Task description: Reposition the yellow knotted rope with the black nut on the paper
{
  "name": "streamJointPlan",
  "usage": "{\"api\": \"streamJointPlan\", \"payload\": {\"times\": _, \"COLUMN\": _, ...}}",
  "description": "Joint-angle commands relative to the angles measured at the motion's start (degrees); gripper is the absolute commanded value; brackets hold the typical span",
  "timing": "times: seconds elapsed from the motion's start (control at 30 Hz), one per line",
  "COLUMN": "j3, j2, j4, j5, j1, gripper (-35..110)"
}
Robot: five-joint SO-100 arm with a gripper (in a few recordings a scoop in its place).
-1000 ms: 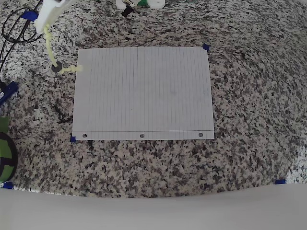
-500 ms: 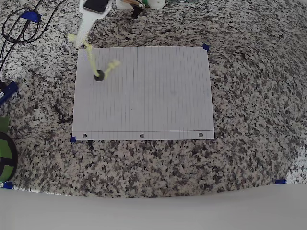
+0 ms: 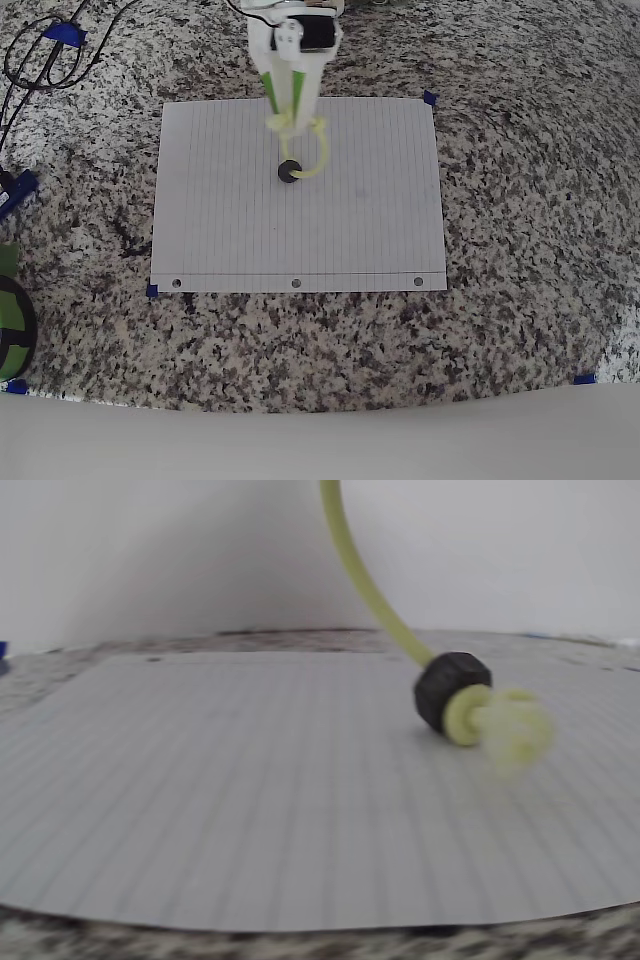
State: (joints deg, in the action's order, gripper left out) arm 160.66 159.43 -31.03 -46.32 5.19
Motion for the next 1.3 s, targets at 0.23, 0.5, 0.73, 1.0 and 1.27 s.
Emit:
{"api": "streamJointPlan", "payload": {"times": 0.23, "j3": 3.4, "j2": 1.6, "j4": 3.7, "j5": 6.1, "j1": 12.1, "gripper": 0}}
{"api": "streamJointPlan", "payload": {"times": 0.5, "j3": 11.3, "j2": 5.1, "j4": 0.8, "j5": 12.2, "j1": 11.8, "gripper": 40}}
{"api": "streamJointPlan", "payload": {"times": 0.73, "j3": 11.9, "j2": 6.6, "j4": -0.2, "j5": 12.2, "j1": 10.8, "gripper": 50}}
{"api": "streamJointPlan", "payload": {"times": 1.0, "j3": 11.9, "j2": 12.6, "j4": 0.4, "j5": 11.2, "j1": 7.1, "gripper": 51}}
{"api": "streamJointPlan", "payload": {"times": 1.27, "j3": 12.3, "j2": 13.7, "j4": -3.0, "j5": 7.6, "j1": -5.0, "gripper": 48}}
